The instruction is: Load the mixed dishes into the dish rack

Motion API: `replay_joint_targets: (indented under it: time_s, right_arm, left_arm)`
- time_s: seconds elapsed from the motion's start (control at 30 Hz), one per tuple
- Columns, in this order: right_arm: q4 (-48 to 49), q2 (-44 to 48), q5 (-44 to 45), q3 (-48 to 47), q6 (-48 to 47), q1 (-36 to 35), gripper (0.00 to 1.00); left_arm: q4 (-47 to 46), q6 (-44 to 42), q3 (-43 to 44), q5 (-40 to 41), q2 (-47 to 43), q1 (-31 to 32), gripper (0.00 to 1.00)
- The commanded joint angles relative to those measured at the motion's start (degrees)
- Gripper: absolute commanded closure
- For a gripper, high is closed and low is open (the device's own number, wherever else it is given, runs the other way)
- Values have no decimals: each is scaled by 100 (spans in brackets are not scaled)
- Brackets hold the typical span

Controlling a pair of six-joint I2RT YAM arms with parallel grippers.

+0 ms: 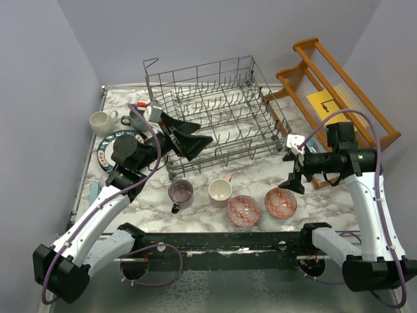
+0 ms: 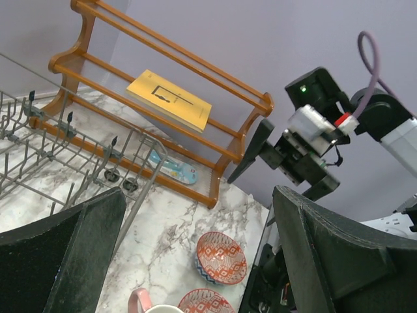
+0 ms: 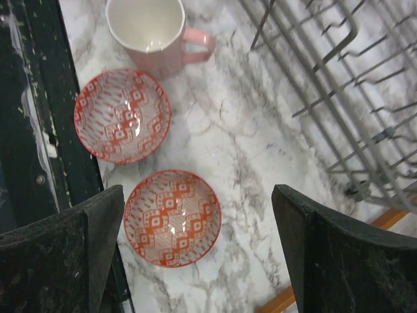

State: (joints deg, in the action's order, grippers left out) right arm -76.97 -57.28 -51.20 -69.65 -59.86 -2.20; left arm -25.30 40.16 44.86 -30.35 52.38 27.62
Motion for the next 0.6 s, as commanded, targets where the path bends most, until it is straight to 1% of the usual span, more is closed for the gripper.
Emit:
replay_joint_targets:
  time_s: [0.0, 0.13, 0.33, 0.57]
  right_arm:
    - [254, 244, 897, 748, -296, -10, 6]
    - [774, 345, 1284, 1583, -436, -9, 9]
    - [1909, 238, 1765, 2500, -527, -11, 10]
    - [3189, -31, 2206, 3201, -495, -8, 12]
  left_arm:
    - [-329, 72, -132, 103, -134, 33, 1]
    - [-441, 136, -217, 99, -145, 42, 1]
    - [-525, 202, -297, 90, -146, 59, 1]
    - [-559, 196, -364, 119, -159, 65, 1]
